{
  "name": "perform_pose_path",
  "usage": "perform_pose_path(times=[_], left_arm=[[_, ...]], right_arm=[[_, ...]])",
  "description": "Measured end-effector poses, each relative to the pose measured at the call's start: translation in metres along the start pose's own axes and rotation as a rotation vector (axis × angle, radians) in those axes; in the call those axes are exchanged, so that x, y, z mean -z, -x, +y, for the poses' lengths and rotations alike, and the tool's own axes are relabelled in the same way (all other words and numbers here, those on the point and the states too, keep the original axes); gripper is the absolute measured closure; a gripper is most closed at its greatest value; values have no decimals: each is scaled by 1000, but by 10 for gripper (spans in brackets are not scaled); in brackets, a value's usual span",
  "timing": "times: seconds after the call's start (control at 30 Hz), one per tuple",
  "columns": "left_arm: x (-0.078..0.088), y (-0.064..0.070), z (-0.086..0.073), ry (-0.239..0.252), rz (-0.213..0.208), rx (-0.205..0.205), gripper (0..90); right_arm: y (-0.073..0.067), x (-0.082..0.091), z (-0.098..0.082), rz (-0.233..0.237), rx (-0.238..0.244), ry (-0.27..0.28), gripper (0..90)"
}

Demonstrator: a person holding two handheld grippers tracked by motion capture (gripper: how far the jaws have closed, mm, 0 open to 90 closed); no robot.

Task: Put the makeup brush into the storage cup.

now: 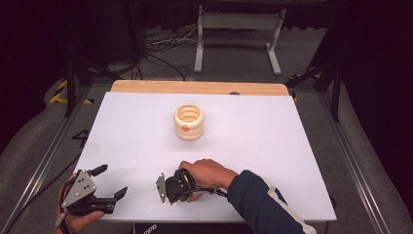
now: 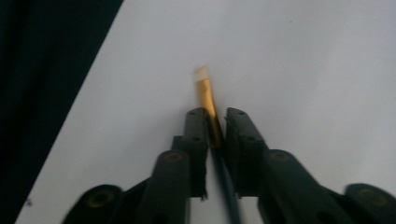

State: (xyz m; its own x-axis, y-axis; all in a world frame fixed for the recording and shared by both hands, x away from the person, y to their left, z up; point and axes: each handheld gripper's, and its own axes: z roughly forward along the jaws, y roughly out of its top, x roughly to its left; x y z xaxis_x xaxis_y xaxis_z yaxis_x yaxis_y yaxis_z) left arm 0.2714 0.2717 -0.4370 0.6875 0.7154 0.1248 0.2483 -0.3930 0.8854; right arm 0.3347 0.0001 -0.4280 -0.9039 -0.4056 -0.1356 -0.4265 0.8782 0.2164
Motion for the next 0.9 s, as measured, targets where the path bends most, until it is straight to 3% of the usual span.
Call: perform_pose_path(times=[0.13, 0.23, 0.33, 0.5, 0.53, 0.67, 0.9], left_arm=[[-1, 0, 1, -7, -3, 2, 71], [-2, 2, 1, -5, -4, -1, 74], [-3, 1, 2, -7, -4, -2, 75], [-6, 1, 3, -16, 1, 2, 83], [-6, 1, 3, -16, 1, 2, 84], [-6, 1, 4, -10, 0, 5, 86], [-6, 1, 5, 2, 3, 3, 86]], right_arm=[[-5, 1, 0, -33, 6, -11, 847], [-6, 6, -8, -65, -30, 17, 847], [-5, 21, -22, -116, -99, 101, 847], [-4, 53, -47, -242, -227, 241, 847], [-4, 53, -47, -242, -227, 241, 847], [-6, 76, -67, -318, -325, 357, 848], [-6, 97, -89, -397, -428, 522, 848]])
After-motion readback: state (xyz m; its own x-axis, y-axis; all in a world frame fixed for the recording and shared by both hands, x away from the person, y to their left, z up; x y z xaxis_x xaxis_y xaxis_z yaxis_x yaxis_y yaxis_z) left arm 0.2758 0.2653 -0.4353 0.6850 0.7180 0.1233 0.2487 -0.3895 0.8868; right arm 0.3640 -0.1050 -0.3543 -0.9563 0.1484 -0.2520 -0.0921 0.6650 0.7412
